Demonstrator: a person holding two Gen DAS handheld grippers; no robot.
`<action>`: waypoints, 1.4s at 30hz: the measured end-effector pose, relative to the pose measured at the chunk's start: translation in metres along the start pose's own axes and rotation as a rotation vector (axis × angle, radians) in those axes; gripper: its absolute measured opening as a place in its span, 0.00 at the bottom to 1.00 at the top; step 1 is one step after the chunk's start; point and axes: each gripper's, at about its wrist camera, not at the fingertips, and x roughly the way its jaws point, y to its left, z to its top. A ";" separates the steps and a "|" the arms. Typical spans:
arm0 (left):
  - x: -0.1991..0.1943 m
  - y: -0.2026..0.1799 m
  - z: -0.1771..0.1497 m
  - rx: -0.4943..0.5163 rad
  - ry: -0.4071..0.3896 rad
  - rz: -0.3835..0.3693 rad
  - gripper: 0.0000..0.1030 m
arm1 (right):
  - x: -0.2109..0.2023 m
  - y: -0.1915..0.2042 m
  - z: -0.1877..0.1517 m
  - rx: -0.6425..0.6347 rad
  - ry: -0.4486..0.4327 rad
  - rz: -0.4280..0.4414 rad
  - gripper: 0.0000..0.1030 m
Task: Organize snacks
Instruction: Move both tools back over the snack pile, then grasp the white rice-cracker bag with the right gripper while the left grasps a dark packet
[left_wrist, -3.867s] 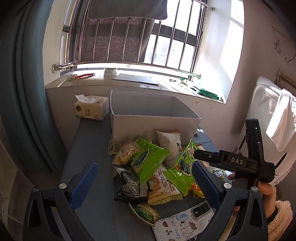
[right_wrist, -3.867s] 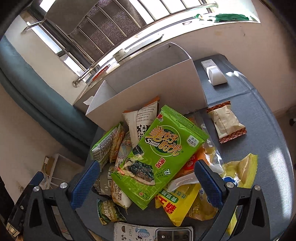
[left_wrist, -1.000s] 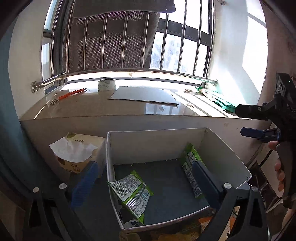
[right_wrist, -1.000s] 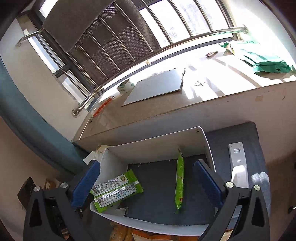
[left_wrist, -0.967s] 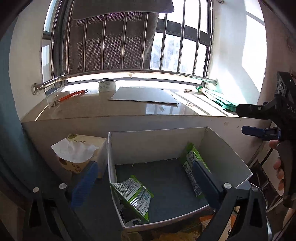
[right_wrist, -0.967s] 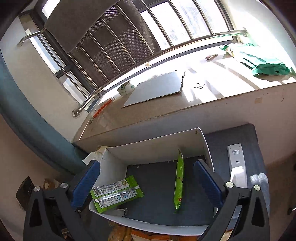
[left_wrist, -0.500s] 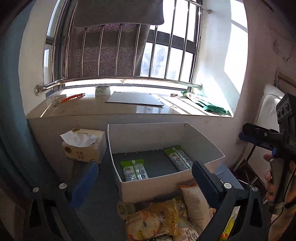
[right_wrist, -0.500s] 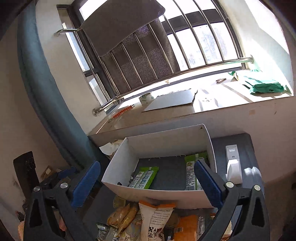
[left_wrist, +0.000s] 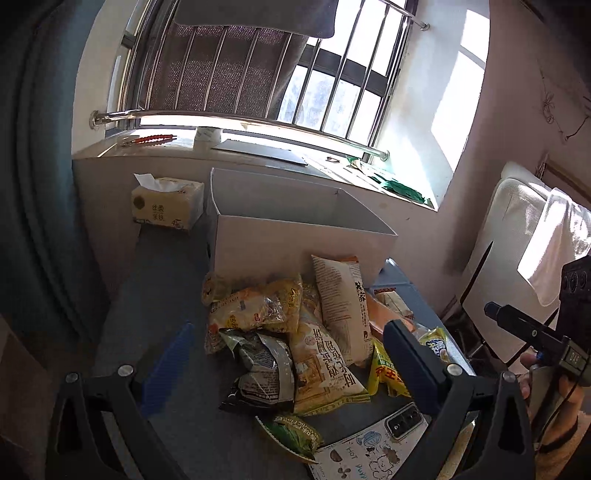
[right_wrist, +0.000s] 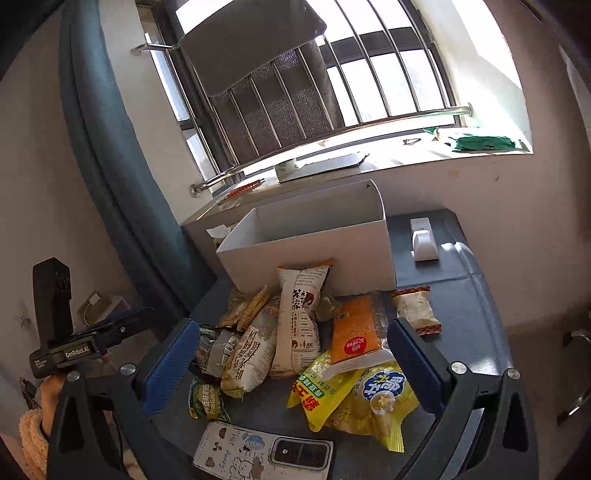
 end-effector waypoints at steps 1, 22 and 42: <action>-0.003 -0.004 -0.007 0.008 0.006 0.001 1.00 | -0.005 -0.002 -0.007 -0.001 0.006 -0.010 1.00; -0.022 -0.027 -0.035 0.038 -0.024 -0.010 1.00 | 0.037 0.000 -0.027 -0.066 0.165 -0.032 1.00; -0.017 0.021 -0.044 -0.075 0.017 0.023 1.00 | 0.189 0.012 0.005 -0.062 0.435 -0.064 1.00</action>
